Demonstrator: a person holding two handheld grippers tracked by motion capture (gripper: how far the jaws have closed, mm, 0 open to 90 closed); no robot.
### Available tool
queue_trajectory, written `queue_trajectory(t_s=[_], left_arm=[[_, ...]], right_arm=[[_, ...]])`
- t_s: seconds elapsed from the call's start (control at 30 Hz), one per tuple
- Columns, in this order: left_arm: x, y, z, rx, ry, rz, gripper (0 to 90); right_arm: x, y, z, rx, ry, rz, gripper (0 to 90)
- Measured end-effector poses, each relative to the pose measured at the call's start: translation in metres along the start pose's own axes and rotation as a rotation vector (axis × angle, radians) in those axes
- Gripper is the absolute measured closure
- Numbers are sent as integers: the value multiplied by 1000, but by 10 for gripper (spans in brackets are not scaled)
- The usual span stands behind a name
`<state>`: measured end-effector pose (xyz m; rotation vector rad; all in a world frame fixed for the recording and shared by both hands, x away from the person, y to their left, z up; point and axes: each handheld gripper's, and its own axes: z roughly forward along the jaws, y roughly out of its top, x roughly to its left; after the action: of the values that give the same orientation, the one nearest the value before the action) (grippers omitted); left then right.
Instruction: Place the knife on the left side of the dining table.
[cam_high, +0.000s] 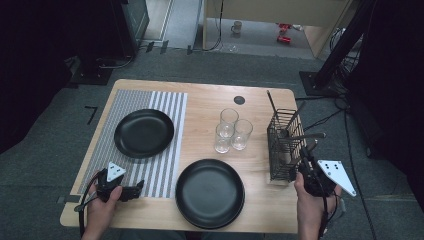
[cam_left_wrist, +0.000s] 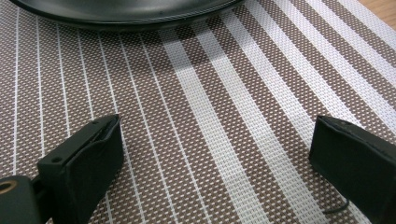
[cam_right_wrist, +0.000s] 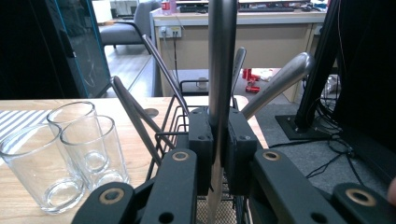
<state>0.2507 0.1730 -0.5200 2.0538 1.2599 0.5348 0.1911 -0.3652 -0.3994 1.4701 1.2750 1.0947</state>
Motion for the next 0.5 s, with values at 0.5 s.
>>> queue_trajectory(t_s=[0.5], left_arm=[[0,0,0,0,0,0,33]], right_arm=[[-5,-17,6,24,17,28,832]])
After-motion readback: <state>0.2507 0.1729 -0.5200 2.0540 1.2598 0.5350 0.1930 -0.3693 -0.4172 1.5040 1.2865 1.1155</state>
